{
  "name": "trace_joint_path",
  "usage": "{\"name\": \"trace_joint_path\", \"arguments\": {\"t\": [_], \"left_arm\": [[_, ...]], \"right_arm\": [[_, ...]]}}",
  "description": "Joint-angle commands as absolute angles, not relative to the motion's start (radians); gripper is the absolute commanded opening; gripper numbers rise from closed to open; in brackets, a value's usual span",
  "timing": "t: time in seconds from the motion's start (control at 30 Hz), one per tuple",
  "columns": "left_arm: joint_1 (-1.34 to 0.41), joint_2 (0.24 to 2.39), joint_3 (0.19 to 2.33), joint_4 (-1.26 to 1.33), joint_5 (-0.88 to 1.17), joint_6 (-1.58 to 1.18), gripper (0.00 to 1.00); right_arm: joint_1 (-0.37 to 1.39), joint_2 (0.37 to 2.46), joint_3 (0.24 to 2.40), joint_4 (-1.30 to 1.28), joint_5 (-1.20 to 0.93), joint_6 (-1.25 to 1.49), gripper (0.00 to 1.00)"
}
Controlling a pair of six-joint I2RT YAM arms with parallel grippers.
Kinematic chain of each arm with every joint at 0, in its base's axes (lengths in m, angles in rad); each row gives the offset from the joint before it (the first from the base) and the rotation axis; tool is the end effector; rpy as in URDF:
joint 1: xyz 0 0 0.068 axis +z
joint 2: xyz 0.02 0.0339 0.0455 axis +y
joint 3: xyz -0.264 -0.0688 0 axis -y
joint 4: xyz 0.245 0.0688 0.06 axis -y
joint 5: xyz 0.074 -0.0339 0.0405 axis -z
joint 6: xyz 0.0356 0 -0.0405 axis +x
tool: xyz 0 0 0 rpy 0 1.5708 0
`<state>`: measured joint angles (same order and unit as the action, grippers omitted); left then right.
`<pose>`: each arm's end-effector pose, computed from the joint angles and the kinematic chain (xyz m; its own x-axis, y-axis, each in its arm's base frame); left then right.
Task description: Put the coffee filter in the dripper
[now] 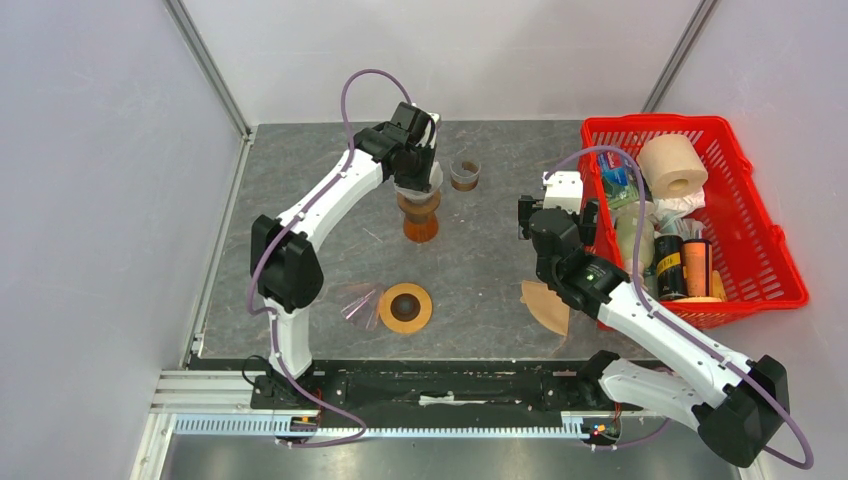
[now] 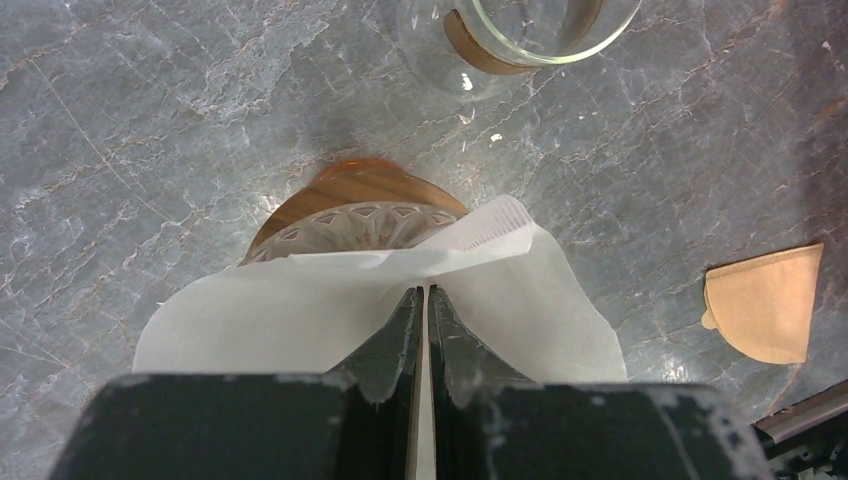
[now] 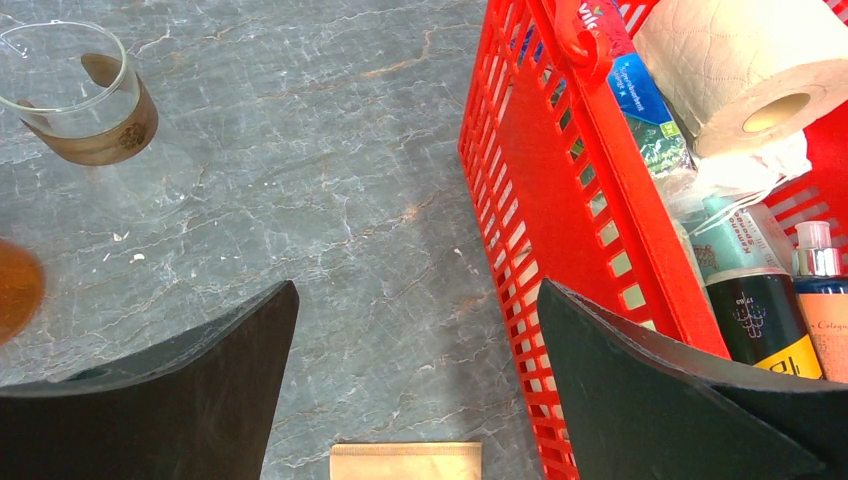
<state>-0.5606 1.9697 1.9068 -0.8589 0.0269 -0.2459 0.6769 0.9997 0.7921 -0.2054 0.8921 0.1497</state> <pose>0.3697 -0.2332 0.3139 -0.7872 0.2069 -0.5810 0.3646 0.9159 -0.1679 0.1870 0.1147 0.3051 -0.2851 -0.1090 -0.9523 0.2074 0.9630 -0.1723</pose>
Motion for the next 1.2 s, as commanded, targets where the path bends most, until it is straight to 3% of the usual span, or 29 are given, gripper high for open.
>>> {"name": "trace_joint_path", "arguments": {"t": [0.0,1.17], "left_arm": [[-0.558,1.989,1.932,-0.854,0.004,-0.23,0.1],[-0.572,2.092,1.944,-0.924,-0.071,-0.262,0.1]], "right_arm": [[0.673,0.988,0.788,-0.19,0.914,0.164,0.97],[0.651,0.971,0.738,-0.191,0.934,0.174,0.97]]}}
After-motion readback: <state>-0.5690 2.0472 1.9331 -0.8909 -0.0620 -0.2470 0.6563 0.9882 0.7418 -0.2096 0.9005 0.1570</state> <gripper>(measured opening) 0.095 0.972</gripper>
